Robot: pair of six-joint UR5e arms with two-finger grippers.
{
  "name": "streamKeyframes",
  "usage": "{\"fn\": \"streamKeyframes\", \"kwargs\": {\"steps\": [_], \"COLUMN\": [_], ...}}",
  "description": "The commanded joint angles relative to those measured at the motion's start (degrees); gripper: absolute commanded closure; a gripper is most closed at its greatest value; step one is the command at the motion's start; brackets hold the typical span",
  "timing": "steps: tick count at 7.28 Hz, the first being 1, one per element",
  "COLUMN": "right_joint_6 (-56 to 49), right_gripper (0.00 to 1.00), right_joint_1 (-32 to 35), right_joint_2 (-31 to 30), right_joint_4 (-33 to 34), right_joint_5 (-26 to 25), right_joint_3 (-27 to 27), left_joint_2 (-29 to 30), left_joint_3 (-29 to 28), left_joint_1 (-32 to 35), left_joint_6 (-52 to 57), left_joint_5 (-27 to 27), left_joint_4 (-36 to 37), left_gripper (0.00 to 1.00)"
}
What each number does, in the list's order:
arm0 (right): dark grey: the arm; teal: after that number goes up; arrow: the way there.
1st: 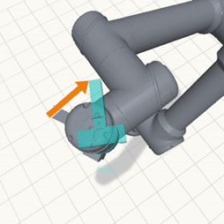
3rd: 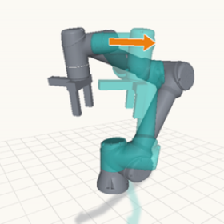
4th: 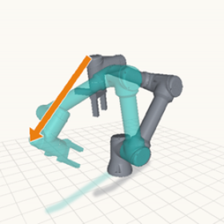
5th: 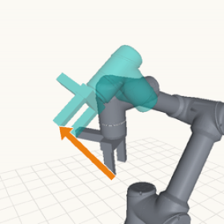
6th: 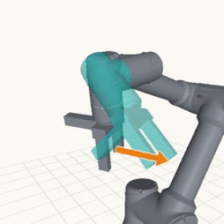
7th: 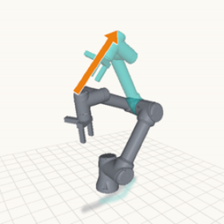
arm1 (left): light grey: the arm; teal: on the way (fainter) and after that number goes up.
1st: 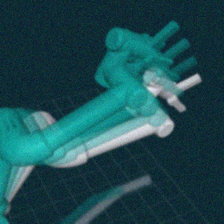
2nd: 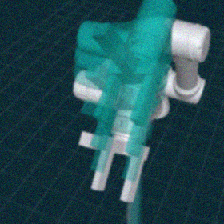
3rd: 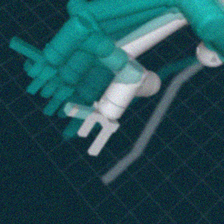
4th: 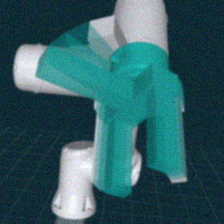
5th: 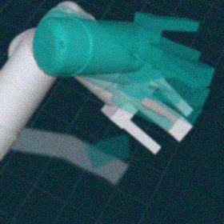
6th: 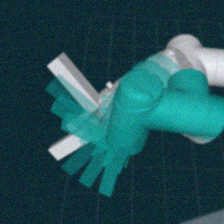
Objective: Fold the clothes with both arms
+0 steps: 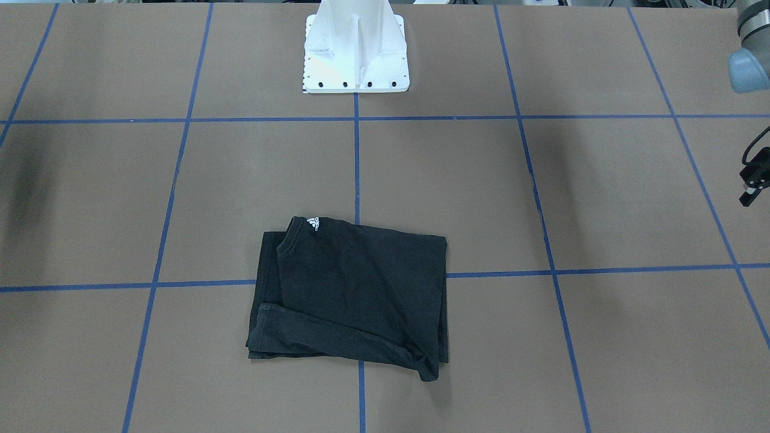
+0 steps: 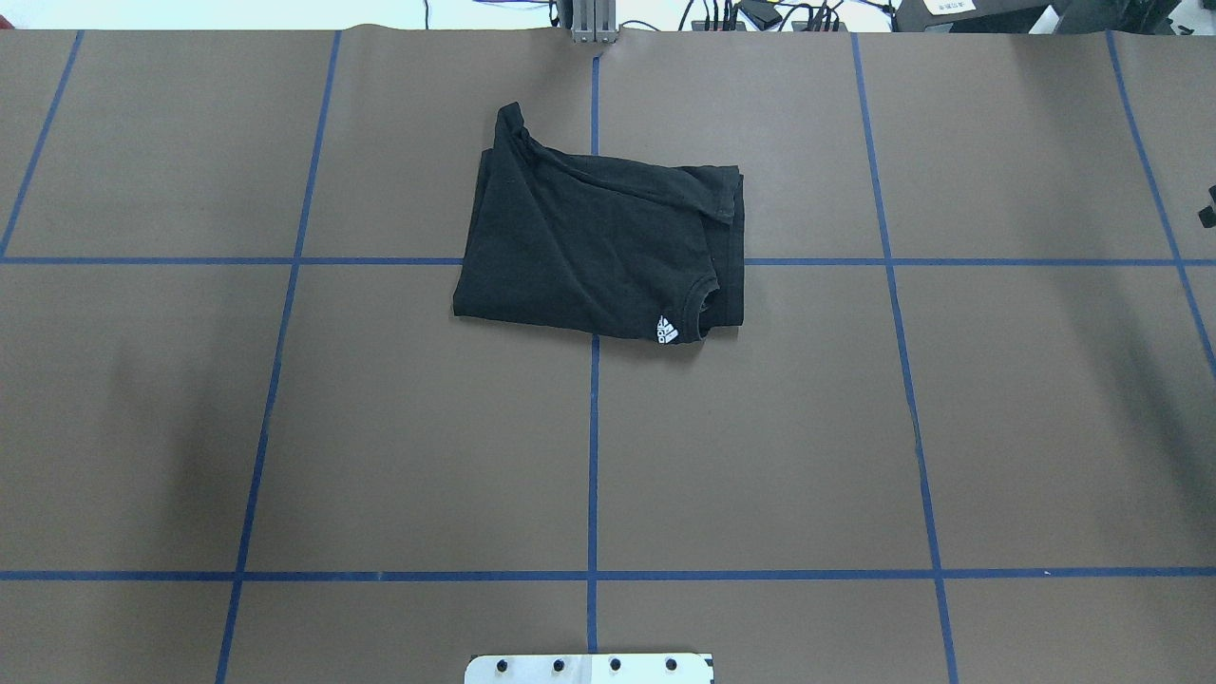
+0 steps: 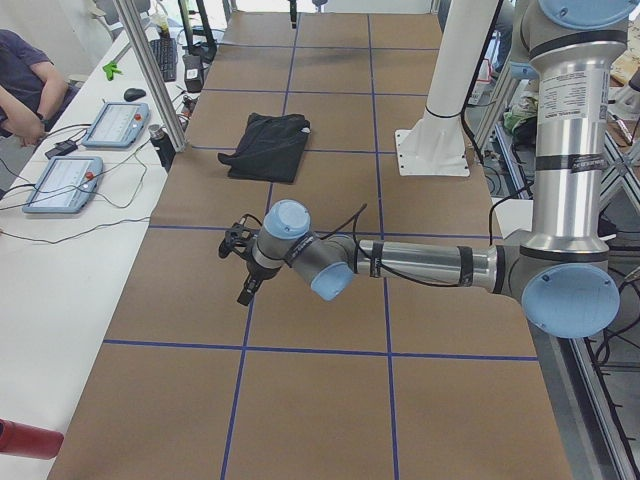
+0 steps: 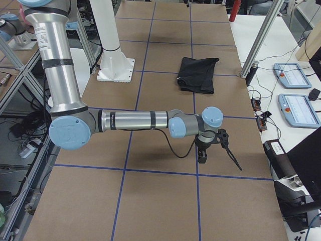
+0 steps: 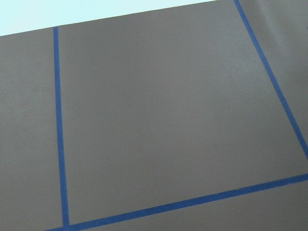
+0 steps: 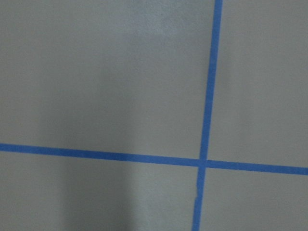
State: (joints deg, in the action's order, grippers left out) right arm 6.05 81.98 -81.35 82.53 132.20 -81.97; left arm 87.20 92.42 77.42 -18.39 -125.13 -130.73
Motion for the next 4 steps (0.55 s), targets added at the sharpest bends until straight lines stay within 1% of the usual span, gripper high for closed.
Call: {"fn": "streamKeyframes", "kwargs": {"steps": [1, 2, 3, 4], "right_joint_6": [-10.4, -10.4, -10.4, -10.4], "right_gripper": [0.0, 0.0, 0.0, 0.0], "right_joint_1": [4.7, 5.1, 5.3, 5.4], "right_joint_2": [-4.7, -5.8, -5.9, -6.0], "right_joint_4": [0.1, 0.2, 0.7, 0.9], "right_joint_5": [0.3, 0.5, 0.4, 0.3], "right_joint_3": [-1.8, -2.8, -3.0, -3.1], "left_joint_2": [-1.3, -2.4, -2.3, -1.8], "left_joint_3": [-0.8, -0.8, 1.6, 4.7], "left_joint_1": [0.8, 0.9, 1.9, 5.6], "left_joint_6": [1.4, 4.7, 10.9, 17.5], "left_joint_5": [-0.2, -0.2, -0.2, 0.2], "left_joint_4": [0.4, 2.5, 10.2, 20.8], "left_gripper": [0.0, 0.0, 0.0, 0.0]}}
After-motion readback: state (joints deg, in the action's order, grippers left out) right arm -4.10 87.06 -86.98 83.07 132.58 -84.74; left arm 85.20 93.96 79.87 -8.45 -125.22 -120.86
